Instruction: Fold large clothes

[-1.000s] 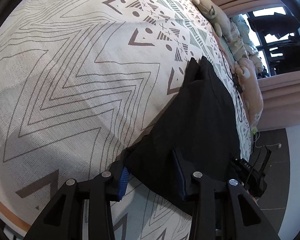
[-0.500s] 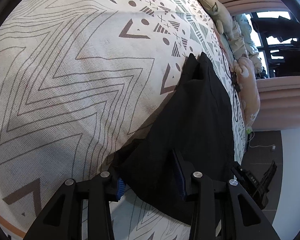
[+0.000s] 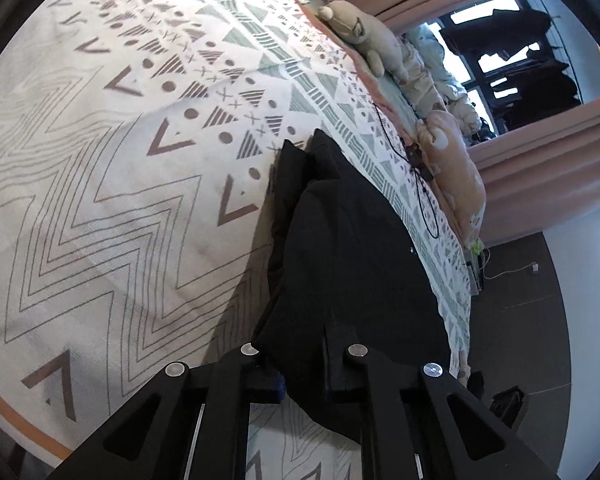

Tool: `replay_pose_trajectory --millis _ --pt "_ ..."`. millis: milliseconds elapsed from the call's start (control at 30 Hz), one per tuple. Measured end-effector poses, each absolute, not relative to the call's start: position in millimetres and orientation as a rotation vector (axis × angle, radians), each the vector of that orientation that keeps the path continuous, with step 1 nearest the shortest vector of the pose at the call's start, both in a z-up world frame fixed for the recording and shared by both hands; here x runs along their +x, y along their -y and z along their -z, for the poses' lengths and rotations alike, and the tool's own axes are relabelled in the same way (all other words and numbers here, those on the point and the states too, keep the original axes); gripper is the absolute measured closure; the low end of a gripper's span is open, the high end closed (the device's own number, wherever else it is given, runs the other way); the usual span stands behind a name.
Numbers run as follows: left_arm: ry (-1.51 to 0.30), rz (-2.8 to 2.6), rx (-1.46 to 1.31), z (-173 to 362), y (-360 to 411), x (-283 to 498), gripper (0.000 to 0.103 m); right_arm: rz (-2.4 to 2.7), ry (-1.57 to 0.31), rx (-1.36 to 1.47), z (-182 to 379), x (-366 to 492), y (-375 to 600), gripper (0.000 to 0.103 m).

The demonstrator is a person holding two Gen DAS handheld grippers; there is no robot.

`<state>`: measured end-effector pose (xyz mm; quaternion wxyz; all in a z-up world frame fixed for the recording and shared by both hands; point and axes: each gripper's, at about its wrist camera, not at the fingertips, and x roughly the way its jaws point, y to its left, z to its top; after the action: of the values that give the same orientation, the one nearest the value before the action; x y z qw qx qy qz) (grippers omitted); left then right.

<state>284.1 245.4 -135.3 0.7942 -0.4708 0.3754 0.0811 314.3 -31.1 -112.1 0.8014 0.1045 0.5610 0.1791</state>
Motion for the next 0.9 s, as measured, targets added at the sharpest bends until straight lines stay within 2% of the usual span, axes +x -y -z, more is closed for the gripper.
replay_pose_trajectory --millis 167,333,900 --pt "-0.757 -0.109 -0.999 107 -235 291 0.092 -0.372 -1.218 0.245 120 299 32 0.068" --pt "-0.74 -0.061 -0.943 79 -215 301 0.093 -0.358 -1.272 0.316 152 294 35 0.068" --pt "-0.723 0.153 -0.765 2 -115 349 0.094 -0.432 -1.258 0.474 176 287 48 0.067"
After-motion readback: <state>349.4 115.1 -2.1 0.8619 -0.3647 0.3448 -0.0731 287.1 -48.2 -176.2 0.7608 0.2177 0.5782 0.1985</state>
